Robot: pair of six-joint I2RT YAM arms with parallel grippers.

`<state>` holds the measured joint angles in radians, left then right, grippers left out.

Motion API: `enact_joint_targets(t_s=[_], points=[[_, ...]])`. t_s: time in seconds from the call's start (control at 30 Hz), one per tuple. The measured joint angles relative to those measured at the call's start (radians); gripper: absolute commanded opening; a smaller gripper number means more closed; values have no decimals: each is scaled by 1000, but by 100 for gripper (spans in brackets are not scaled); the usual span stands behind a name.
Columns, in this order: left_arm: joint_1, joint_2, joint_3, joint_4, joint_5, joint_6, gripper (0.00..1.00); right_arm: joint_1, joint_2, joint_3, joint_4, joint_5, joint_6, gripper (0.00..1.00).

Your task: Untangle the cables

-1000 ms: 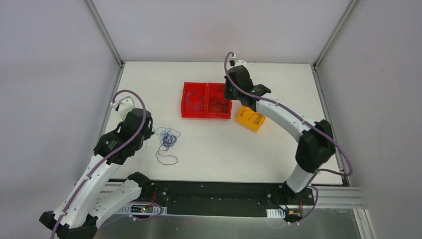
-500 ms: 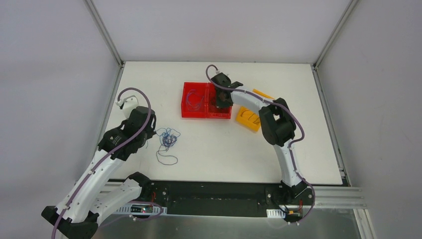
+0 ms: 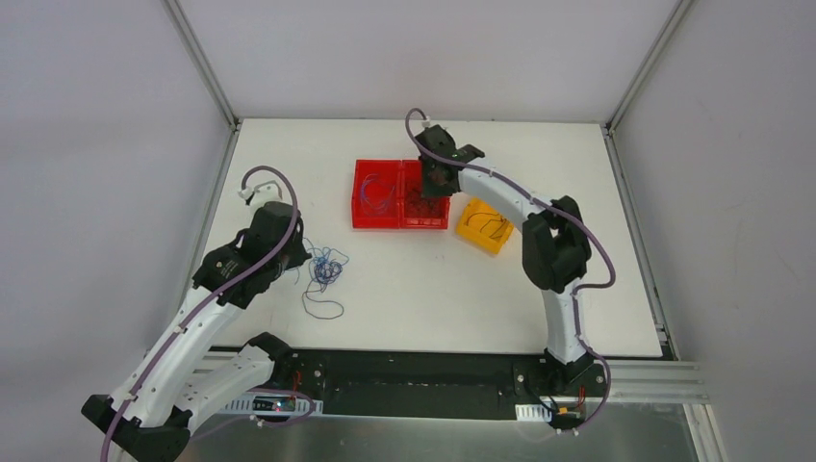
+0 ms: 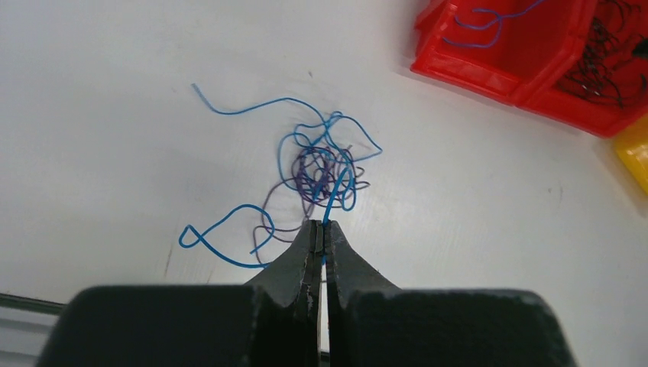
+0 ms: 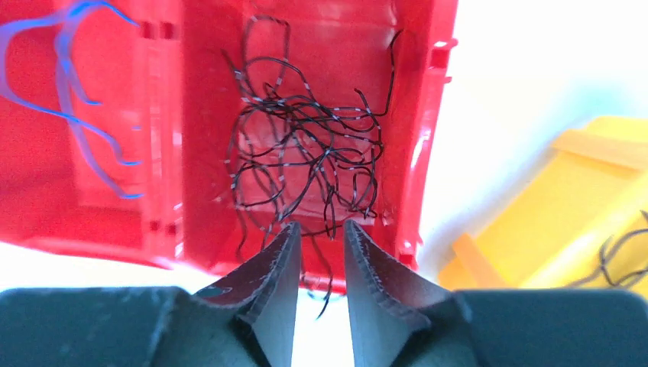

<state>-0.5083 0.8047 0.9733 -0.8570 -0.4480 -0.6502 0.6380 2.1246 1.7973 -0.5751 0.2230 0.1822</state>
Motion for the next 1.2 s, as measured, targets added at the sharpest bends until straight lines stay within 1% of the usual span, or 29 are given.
enact_joint_targets(t_s=[0.03, 0.07, 0.1, 0.13, 0.17, 0.27, 0.33, 0.5, 0.6, 0.67, 0.8, 0.93, 1.0, 1.03, 1.13, 1.2], points=[[0, 0, -2, 15, 28, 13, 0, 0, -26, 0, -4, 0, -3, 34], [0, 0, -6, 34, 73, 28, 0, 0, -58, 0, -8, 0, -6, 41], [0, 0, -8, 51, 116, 42, 0, 0, -92, 0, -10, 0, -10, 53], [0, 0, -10, 74, 163, 63, 0, 0, -120, -2, -8, -1, -13, 63], [0, 0, -13, 97, 220, 74, 0, 0, -158, -10, -4, -3, -17, 69], [-3, 9, -17, 166, 383, 116, 0, 1, -293, -78, 21, -18, -36, 83], [-19, 25, -17, 206, 475, 137, 0, 2, -377, -141, 40, -29, -44, 89], [-116, 77, -3, 258, 624, 188, 0, 8, -584, -363, 102, -65, -63, 91], [-160, 118, 21, 292, 732, 205, 0, 10, -723, -548, 159, -88, -63, 91], [-180, 139, 33, 322, 787, 216, 0, 10, -845, -687, 187, -93, -55, 92], [-200, 157, 37, 382, 869, 223, 0, 10, -1002, -813, 197, -88, -40, 92], [-206, 180, 38, 429, 911, 224, 0, 10, -1076, -874, 215, -71, -23, 92], [-206, 203, 38, 443, 912, 224, 5, 10, -1102, -912, 223, -66, -10, 92], [-206, 215, 38, 447, 911, 224, 10, 10, -1110, -925, 224, -64, -6, 92], [-206, 250, 37, 457, 901, 225, 46, 10, -1126, -962, 225, -66, 10, 92], [-206, 264, 31, 462, 885, 226, 62, 10, -1127, -974, 229, -73, 20, 92]])
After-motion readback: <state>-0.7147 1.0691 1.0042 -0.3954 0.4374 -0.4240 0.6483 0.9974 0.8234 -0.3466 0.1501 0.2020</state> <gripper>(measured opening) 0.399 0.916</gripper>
